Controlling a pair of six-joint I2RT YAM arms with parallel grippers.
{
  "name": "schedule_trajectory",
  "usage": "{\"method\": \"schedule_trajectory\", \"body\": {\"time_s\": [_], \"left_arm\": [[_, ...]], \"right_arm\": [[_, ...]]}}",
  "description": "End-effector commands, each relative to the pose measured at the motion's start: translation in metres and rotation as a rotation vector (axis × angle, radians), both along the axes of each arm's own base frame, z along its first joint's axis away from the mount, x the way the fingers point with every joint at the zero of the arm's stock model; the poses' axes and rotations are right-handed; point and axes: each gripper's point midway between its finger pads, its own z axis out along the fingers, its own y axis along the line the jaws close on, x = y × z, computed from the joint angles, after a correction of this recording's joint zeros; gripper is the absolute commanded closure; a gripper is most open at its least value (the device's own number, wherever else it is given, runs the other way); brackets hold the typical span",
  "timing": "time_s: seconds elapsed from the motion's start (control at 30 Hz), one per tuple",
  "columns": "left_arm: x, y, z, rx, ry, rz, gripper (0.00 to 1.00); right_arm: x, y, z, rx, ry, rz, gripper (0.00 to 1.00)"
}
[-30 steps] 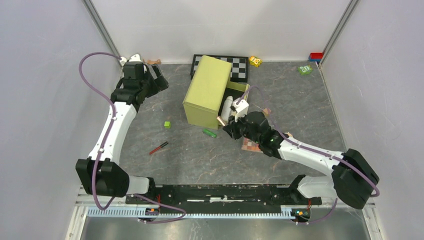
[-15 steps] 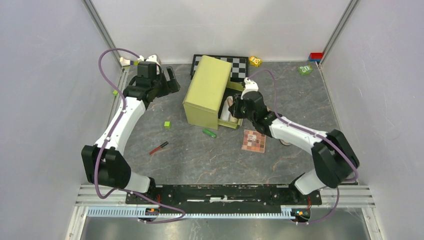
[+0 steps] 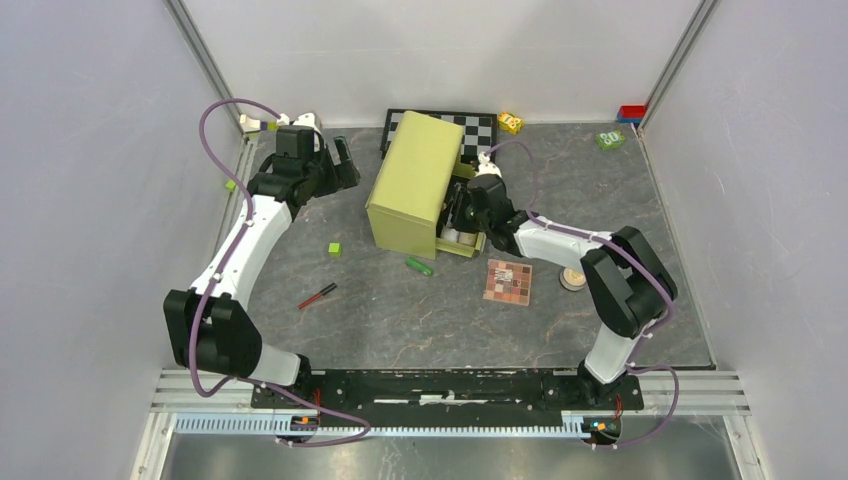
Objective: Organize the makeup
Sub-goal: Place the makeup in the drawer.
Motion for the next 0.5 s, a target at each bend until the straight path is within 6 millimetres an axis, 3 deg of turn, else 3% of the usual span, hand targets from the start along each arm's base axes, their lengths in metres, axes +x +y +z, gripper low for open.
{"method": "schedule_trajectory", "body": {"time_s": [0.0, 0.13, 0.23, 0.47], "left_arm": [[0.005, -0.001, 0.019, 0.012, -0.073, -0.029, 0.03], [0.005, -0.001, 0.018, 0.011, -0.069, -0.032, 0.03], [0.005, -0.001, 0.018, 0.011, -0.069, -0.031, 0.03], [0.003, -0.001, 0.016, 0.012, -0.059, -0.031, 0.03]], "right_arm": [[0.008, 0.006, 0.040, 0.070, -0.099, 0.006, 0.56], [0.000, -0.011, 0.044, 0.029, -0.134, 0.004, 0.48], [-0.011, -0.023, 0.045, -0.004, -0.165, 0.027, 0.48], [-0.064, -0.061, 0.030, -0.127, -0.294, 0.154, 0.50]]}}
